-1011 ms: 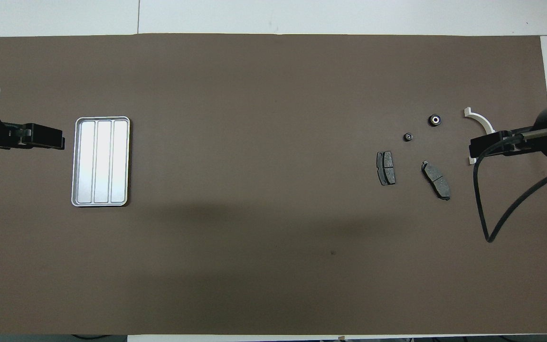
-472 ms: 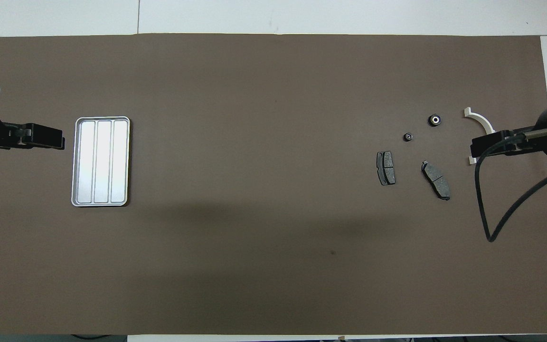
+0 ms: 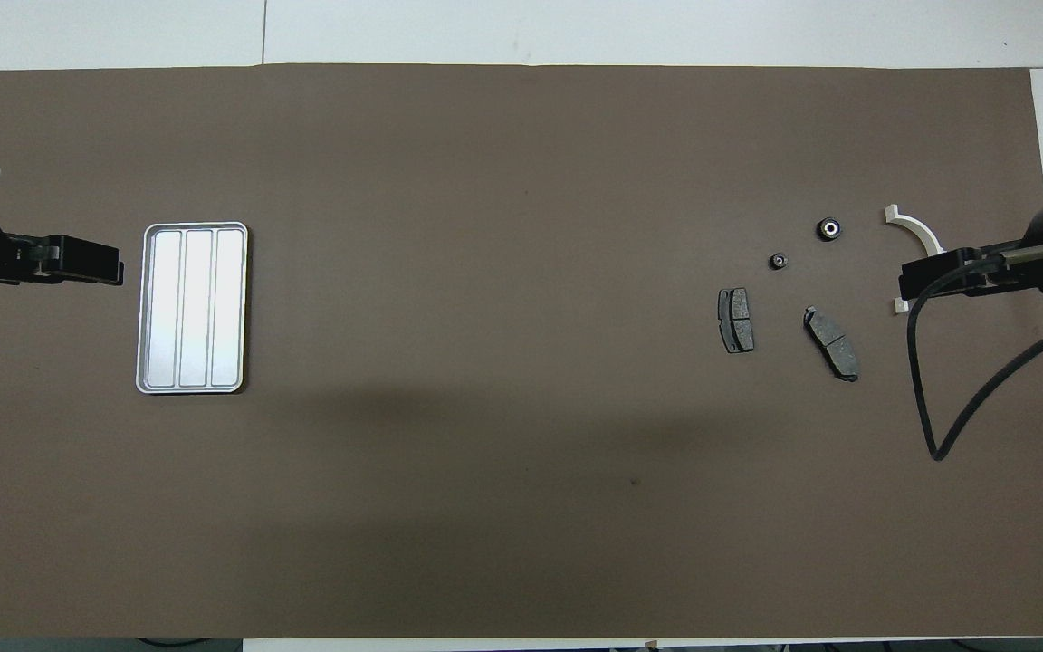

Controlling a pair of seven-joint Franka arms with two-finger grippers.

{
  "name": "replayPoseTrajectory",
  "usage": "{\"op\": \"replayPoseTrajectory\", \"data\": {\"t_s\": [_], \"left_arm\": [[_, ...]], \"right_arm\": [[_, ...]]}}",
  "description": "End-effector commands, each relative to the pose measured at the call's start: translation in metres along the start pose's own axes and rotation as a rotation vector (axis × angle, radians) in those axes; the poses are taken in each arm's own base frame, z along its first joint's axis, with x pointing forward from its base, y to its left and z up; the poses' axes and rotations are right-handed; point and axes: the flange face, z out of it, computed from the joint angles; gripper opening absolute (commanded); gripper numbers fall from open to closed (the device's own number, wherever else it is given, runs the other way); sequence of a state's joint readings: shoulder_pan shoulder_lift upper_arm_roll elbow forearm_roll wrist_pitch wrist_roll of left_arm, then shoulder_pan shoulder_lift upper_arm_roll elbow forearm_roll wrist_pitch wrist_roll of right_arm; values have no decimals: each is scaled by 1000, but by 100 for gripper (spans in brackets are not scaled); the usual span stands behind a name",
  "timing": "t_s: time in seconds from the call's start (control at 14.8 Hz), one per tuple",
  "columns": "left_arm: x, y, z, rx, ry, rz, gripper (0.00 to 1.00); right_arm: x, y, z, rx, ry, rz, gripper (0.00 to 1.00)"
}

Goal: Pick bearing gear from pile to tray

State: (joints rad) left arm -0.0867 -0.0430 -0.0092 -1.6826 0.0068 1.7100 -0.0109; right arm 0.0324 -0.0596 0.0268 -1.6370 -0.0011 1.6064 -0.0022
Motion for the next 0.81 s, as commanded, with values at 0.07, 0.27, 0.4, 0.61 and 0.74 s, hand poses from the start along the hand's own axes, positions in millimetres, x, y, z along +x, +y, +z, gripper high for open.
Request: {"op": "replayPoseTrajectory", "data": {"t_s": [0.07, 0.27, 0.4, 0.61, 0.74], "left_arm": [[-9, 0, -1, -10, -1, 6, 100], [-9, 0, -1, -10, -1, 4, 100], [-9, 0, -1, -10, -1, 4, 100], [-10, 2, -1, -10, -5, 9, 100], [-10, 0, -1, -10, -8, 6, 100]], "right_arm": [[-4, 6, 1, 20, 0, 28, 100], [-10, 4, 5, 20, -11, 29, 100], [-13, 5, 8, 19, -20, 33, 100], [-17, 2, 14, 19, -34, 30, 100], [-22, 5, 21, 19, -41, 35, 100]]}}
